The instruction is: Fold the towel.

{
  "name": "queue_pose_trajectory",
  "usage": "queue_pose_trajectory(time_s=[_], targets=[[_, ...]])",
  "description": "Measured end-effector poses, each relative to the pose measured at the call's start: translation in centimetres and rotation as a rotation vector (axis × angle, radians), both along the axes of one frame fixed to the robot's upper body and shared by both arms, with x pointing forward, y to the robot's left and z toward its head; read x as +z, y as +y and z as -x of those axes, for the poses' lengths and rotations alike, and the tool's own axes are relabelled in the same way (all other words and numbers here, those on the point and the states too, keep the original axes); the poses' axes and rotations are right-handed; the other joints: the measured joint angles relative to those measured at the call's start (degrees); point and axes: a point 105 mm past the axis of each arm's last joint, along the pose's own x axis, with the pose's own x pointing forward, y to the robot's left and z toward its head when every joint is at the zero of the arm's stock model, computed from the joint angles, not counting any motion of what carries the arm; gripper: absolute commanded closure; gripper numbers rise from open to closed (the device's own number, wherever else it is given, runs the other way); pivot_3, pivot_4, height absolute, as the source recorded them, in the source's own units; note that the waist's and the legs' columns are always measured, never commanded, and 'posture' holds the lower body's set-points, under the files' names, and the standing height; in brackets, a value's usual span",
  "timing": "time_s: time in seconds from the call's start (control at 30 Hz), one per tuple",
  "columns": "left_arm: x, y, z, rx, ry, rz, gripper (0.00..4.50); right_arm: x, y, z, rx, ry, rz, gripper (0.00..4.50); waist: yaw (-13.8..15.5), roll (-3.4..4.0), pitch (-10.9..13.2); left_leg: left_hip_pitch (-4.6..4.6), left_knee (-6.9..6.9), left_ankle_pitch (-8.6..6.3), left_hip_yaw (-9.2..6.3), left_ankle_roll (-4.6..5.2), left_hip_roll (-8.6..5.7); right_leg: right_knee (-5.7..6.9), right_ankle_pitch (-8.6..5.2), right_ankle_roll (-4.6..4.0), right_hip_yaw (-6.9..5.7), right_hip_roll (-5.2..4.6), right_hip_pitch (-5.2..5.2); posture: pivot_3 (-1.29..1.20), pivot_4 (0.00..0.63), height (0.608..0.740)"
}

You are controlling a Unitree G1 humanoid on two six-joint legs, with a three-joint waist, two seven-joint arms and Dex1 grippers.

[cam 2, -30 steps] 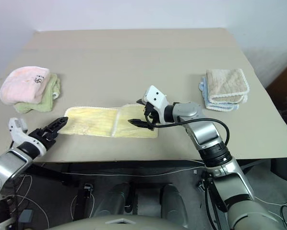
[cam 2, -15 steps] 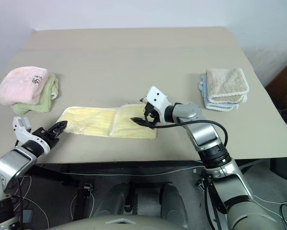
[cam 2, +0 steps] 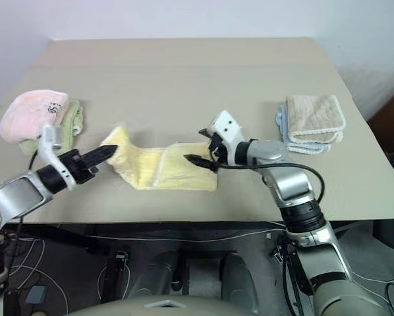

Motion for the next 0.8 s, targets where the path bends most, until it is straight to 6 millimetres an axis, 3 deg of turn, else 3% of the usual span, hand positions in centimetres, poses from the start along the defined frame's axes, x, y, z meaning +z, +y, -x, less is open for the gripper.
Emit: queue_pose_trajectory(time_s=[0.17, 0.3, 0.4, 0.53, 0.8], targets=[[-0.2, -1.5, -0.1, -0.096, 0.006, -0.020, 4.48, 0.8, -1.3, -0.1, -0.046, 0.007, -0.039, 0.00, -1.18, 0.03, 0.01, 0.02, -0.19, 0.10, 0.00, 0.09, 0.12, 0.04, 0.00, 0.02, 0.02, 0.00, -0.10, 0.00, 0.150, 0.740], [0.6, -6.6, -2.7, -0.277, -0.001, 0.047, 4.48, 1.4, -3.8, -0.6, -0.176, -0.020, -0.064, 0.00, 0.26, 0.05, 0.07, -0.04, 0.08, 0.13, -0.05, 0.11, -0.04, -0.03, 0.00, 0.02, -0.13, 0.02, 0.11, 0.00, 0.150, 0.740], [-0.3, -8.1, -3.1, -0.347, 0.030, 0.058, 4.48, 1.8, -4.9, -0.3, -0.227, -0.040, -0.076, 0.00, -0.43, 0.01, 0.09, -0.04, 0.03, 0.07, 0.09, 0.22, -0.06, -0.06, 0.09, 0.20, 0.04, 0.00, 0.03, 0.00, 0.150, 0.740], [-0.1, -10.9, -3.5, -0.435, 0.024, 0.072, 4.48, 1.1, -5.7, 0.1, -0.284, -0.020, -0.078, 0.00, -0.34, -0.02, 0.13, -0.07, -0.08, 0.09, 0.03, 0.20, 0.02, 0.04, 0.04, 0.31, -0.01, 0.03, -0.09, 0.00, 0.150, 0.740], [-1.0, -12.1, -2.7, -0.524, 0.066, 0.048, 4.48, 1.0, -6.3, 0.3, -0.341, -0.034, -0.075, 0.00, -1.14, -0.02, 0.13, -0.06, 0.01, 0.08, 0.04, 0.21, -0.02, 0.04, 0.05, 0.32, 0.01, 0.00, -0.03, 0.00, 0.150, 0.740]])
